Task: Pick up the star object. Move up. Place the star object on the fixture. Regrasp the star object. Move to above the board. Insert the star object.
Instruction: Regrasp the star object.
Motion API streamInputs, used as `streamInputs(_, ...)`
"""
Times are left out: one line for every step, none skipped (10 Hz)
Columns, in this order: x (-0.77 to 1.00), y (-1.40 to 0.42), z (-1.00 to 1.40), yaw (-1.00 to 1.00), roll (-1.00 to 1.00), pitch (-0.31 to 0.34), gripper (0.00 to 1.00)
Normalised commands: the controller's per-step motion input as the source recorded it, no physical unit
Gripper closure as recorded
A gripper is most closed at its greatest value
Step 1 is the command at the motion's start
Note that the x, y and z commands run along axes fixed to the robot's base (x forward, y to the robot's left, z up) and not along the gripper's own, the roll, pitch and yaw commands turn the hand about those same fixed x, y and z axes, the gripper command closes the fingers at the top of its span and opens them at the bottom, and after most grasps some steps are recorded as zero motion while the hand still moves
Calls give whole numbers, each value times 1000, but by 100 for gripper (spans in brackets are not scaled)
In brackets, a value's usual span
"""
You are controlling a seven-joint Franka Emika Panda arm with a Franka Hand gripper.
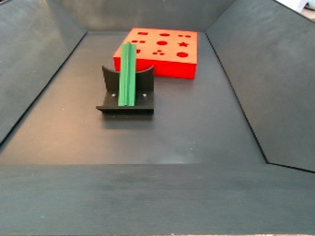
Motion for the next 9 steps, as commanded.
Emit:
streamInputs(85,-39,-4,46,1000,103,0)
streamInputs(94,-42,-4,56,1000,123,0)
streamInputs(103,-46,-6,70,1000,146,0)
streamInputs(105,-47,-6,96,1000,174,0)
streamInputs(103,-50,-6,124,1000,196,0)
streamInputs(104,-49,-10,150,1000,208,0)
streamInputs(104,-54,-10,204,931,222,0)
streamInputs(109,-59,-8,237,689,188,0)
streamInputs(113,-59,-10,252,512,154,0)
